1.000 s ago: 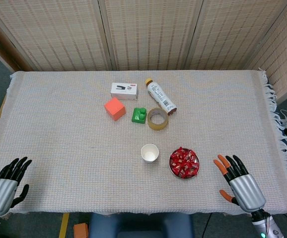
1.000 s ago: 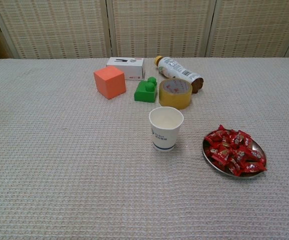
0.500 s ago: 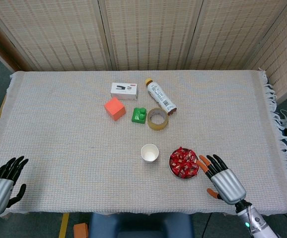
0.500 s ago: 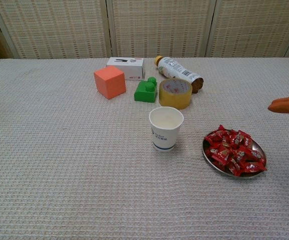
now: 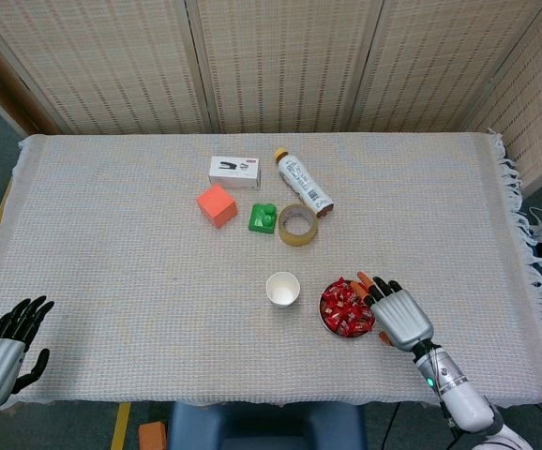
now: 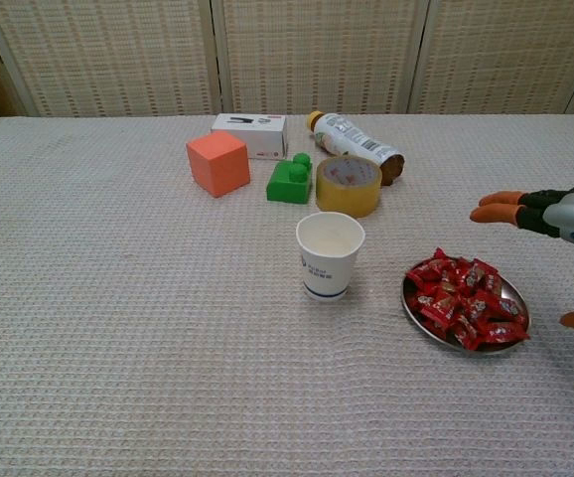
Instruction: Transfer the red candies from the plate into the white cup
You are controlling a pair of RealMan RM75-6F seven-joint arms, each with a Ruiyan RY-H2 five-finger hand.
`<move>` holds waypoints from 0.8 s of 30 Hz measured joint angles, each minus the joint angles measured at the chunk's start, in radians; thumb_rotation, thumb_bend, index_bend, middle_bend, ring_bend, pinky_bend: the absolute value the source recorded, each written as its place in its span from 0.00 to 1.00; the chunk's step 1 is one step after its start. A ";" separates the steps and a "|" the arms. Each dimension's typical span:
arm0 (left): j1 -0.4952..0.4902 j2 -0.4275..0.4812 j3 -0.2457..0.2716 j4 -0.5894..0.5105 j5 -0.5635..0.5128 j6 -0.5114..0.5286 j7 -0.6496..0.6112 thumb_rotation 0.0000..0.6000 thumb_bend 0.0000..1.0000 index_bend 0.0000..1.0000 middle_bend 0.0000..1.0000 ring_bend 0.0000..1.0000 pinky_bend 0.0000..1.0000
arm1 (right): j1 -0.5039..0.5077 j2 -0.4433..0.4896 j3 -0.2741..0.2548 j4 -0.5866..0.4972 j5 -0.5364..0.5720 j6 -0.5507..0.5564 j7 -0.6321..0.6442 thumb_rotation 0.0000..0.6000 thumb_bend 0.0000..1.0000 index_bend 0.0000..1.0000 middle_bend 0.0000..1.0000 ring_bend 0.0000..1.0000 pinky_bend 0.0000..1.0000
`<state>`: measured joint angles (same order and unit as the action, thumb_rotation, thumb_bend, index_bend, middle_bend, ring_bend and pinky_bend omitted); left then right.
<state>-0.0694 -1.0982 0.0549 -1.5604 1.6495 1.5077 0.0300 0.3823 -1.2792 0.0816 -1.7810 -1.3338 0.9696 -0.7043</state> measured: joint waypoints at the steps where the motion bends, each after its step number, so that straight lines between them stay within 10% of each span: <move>1: -0.001 0.000 0.000 -0.001 -0.002 -0.003 0.000 1.00 0.49 0.00 0.00 0.00 0.18 | 0.009 -0.013 0.003 0.008 0.019 -0.011 -0.006 1.00 0.11 0.00 0.00 0.11 0.25; 24: 0.005 0.016 0.000 -0.006 0.000 0.011 -0.031 1.00 0.49 0.00 0.00 0.00 0.19 | 0.135 -0.200 -0.043 0.150 0.208 -0.020 -0.082 1.00 0.11 0.04 0.09 0.17 0.35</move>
<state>-0.0645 -1.0819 0.0545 -1.5661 1.6491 1.5184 -0.0011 0.5169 -1.4791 0.0391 -1.6309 -1.1260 0.9497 -0.7858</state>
